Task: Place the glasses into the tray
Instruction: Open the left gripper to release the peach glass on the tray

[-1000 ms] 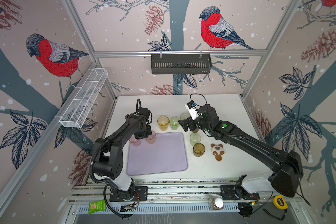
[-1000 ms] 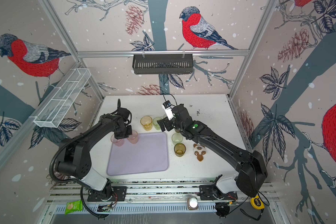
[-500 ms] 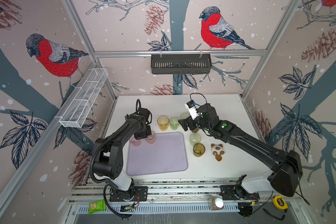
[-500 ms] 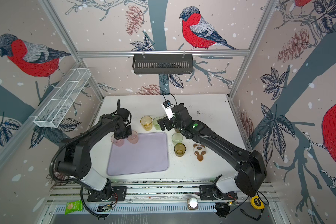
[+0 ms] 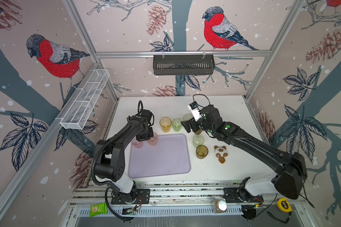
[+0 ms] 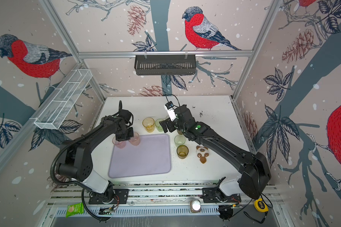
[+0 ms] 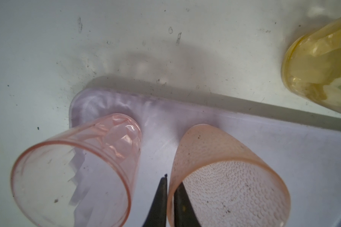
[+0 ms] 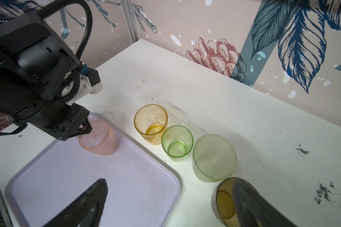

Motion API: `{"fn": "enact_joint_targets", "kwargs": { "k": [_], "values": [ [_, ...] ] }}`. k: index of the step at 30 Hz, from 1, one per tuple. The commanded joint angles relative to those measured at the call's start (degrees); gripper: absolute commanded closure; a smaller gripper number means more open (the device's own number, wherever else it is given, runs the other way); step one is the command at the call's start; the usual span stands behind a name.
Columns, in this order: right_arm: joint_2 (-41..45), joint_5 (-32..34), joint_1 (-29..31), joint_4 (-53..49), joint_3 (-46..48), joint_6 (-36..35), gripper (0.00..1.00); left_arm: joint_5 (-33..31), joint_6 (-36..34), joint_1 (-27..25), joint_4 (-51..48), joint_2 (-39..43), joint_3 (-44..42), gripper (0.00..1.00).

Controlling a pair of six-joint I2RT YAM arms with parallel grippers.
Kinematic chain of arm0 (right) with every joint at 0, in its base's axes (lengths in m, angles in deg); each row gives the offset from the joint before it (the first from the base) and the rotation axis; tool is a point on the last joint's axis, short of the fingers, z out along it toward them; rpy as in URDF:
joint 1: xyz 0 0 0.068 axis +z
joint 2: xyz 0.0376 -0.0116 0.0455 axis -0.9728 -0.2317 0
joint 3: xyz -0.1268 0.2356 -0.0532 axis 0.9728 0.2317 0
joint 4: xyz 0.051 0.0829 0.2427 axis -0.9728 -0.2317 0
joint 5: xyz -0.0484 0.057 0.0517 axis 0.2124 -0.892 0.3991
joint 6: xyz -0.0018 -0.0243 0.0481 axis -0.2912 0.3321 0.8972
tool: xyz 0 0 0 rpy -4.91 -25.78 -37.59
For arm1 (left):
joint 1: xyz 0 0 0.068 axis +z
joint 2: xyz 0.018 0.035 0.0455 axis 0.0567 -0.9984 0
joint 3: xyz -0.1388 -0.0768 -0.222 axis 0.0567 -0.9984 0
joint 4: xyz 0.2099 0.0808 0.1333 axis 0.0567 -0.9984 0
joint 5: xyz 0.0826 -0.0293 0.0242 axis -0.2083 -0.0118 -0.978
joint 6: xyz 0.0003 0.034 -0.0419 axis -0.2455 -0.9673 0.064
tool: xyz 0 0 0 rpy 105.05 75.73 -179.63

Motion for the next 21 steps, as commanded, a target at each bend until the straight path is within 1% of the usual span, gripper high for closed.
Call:
{"fn": "enact_joint_targets", "kwargs": {
  "k": [1,3,5,21],
  "values": [
    [0.2,-0.1,-0.1,1.5,-0.2,-0.4,0.0,-0.7,0.7,0.1,-0.6,0.1,0.0,0.82],
    [0.4,0.0,-0.1,1.4,-0.2,-0.4,0.0,-0.8,0.8,0.1,-0.5,0.2,0.0,0.77],
    [0.4,0.0,-0.1,1.5,0.0,-0.4,0.0,-0.7,0.7,0.1,-0.5,0.2,0.2,0.73],
    [0.6,0.1,-0.2,1.6,-0.1,-0.4,0.0,-0.5,0.8,0.1,-1.7,1.0,2.3,0.7]
  ]
}}
